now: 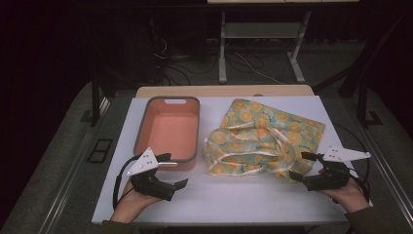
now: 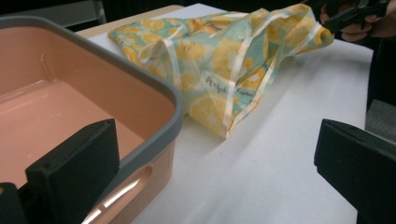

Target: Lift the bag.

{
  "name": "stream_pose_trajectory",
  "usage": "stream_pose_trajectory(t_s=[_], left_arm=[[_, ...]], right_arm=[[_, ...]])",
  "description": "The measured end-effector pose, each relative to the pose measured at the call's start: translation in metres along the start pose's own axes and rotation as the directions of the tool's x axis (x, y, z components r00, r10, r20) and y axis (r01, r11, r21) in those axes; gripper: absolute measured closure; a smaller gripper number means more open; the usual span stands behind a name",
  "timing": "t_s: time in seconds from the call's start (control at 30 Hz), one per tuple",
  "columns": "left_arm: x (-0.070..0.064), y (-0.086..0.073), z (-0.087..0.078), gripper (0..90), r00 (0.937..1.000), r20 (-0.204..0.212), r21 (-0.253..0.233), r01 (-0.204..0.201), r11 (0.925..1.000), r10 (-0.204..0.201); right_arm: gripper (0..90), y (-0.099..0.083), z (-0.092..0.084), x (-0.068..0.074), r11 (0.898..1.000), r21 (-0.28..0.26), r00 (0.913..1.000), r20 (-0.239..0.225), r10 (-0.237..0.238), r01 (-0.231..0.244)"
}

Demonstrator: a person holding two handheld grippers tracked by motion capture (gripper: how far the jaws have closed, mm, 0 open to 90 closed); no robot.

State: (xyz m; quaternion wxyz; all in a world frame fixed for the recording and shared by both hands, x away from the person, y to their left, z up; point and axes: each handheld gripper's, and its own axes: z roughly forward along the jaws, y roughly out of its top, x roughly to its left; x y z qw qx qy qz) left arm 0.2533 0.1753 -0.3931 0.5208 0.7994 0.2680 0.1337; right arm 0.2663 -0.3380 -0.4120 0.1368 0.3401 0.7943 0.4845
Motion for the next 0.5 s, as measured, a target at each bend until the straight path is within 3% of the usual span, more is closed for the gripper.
stream_pose_trajectory(t_s=[0.5], left_arm=[[0.011, -0.002, 0.000, 0.0, 1.0000, -0.003, -0.014, 0.007, 0.9999, -0.007]], right_arm=[[11.0, -0.002, 0.003, -0.002, 1.000, 0.012, 0.9999, 0.016, -0.004, 0.004]])
